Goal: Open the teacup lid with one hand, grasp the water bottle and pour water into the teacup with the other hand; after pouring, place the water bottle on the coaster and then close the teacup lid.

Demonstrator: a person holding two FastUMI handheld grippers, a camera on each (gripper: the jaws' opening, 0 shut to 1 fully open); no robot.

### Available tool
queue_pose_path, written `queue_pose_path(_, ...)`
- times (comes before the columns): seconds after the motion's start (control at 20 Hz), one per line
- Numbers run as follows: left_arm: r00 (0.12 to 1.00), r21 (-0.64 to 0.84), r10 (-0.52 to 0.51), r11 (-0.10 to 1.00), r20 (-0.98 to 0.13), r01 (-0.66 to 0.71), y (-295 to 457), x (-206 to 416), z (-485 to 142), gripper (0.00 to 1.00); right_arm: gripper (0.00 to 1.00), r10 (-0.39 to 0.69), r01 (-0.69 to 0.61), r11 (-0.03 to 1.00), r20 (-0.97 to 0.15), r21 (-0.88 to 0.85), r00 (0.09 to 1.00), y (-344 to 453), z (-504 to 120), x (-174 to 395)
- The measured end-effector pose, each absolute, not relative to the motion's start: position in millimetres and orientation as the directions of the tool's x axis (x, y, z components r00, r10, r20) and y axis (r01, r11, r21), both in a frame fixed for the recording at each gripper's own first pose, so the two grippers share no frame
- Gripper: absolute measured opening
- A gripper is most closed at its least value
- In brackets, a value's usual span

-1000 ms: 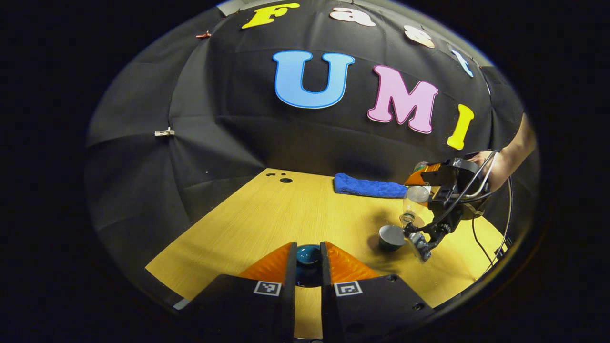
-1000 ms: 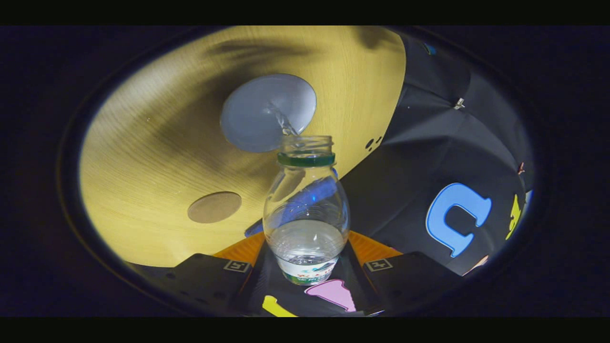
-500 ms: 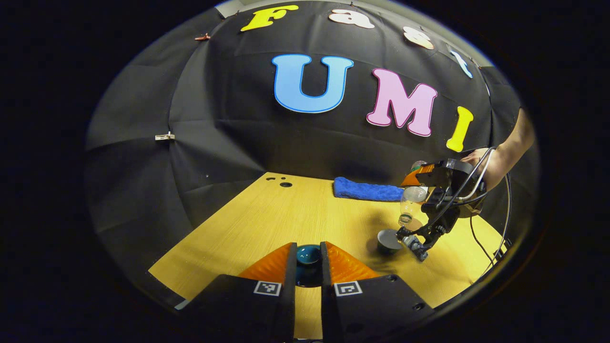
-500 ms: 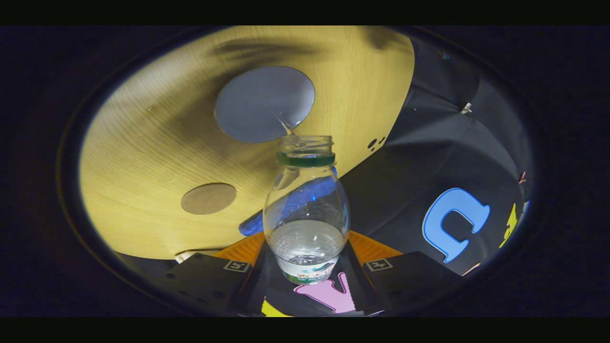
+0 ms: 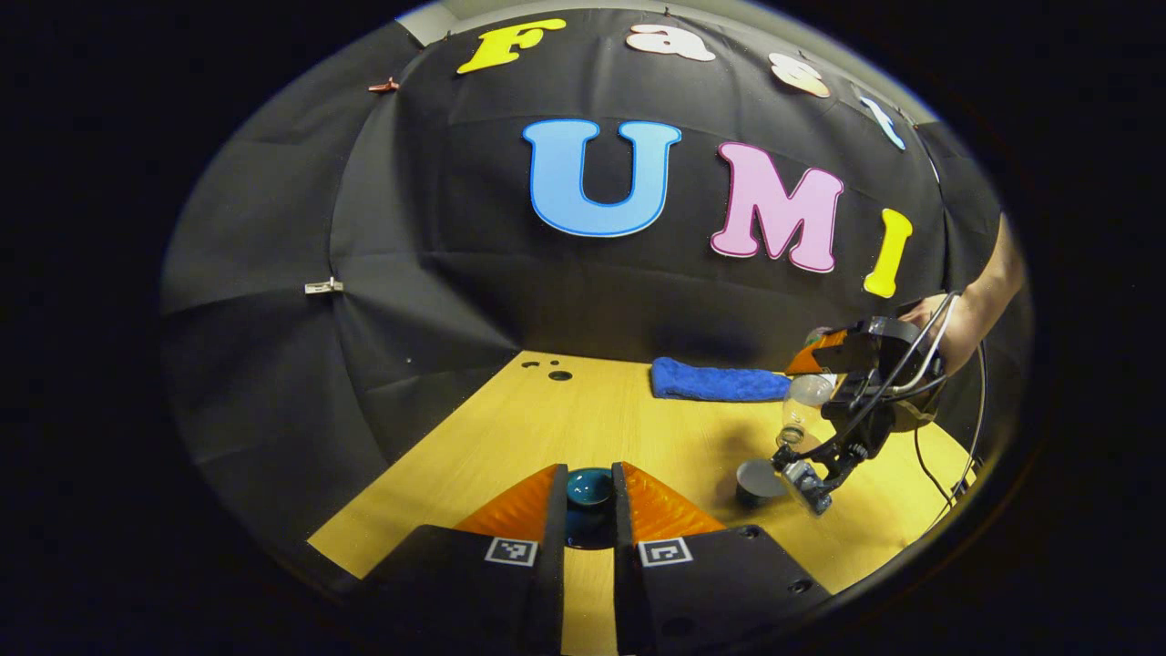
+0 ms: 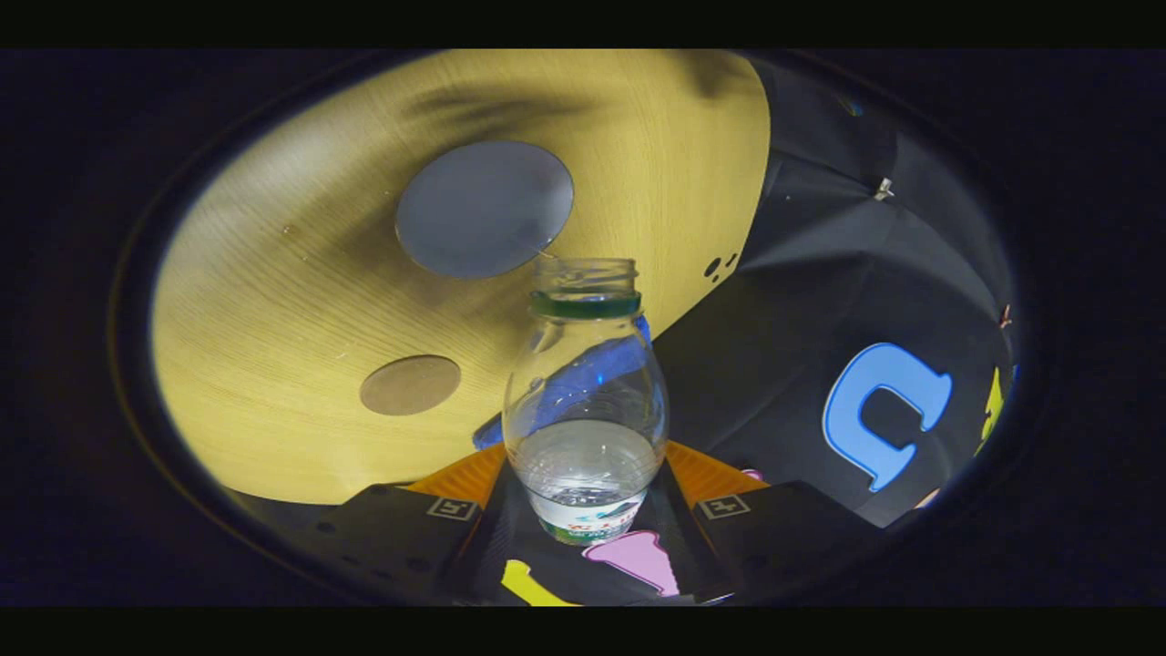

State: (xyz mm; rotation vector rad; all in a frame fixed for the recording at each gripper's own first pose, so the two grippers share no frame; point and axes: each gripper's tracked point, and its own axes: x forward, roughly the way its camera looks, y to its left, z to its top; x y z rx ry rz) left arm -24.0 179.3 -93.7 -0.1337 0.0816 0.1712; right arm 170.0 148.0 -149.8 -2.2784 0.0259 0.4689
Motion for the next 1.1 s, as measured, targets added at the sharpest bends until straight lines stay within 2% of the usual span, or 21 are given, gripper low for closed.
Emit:
queue_pose_path(0.1,0.980,-0.131,0.176,0.974,-0.093,-0.187,182,-22,-86,0.26,0.72,0.104,-0.212,-0.620,-0.347,-0.755,0.932,141,-148,170)
queue_pose_path(0.25,0.974,-0.144,0.207,0.965,-0.088,-0.218,189,-20,-68,0.26,0.72,0.086,-0.298,-0.417,-0.363,-0.859,0.928,132,-135,166)
queue_pose_path(0.35,0.970,-0.152,0.228,0.959,-0.081,-0.238,191,-18,-53,0.26,0.72,0.058,-0.392,-0.190,-0.408,-0.900,0.911,124,-128,165)
queue_pose_path(0.5,0.961,-0.123,0.269,0.954,-0.064,-0.275,192,-18,-29,0.26,0.70,0.044,-0.489,0.221,-0.492,-0.844,0.869,110,-125,173)
queue_pose_path(0.65,0.953,-0.114,0.298,0.946,-0.056,-0.302,180,-20,-10,0.26,0.72,0.091,-0.477,0.554,-0.520,-0.683,0.849,102,-114,177)
queue_pose_path(0.75,0.946,-0.108,0.317,0.941,-0.062,-0.322,168,-20,-4,0.26,0.72,0.166,-0.460,0.717,-0.513,-0.524,0.842,99,-104,179)
queue_pose_path(0.85,0.941,-0.100,0.330,0.936,-0.073,-0.337,152,-18,-5,0.27,0.73,0.276,-0.472,0.811,-0.484,-0.347,0.830,98,-98,181)
queue_pose_path(1.1,0.939,-0.113,0.322,0.935,-0.120,-0.336,106,-10,-24,0.26,0.72,0.363,-0.408,0.901,-0.255,-0.149,0.896,78,-91,198)
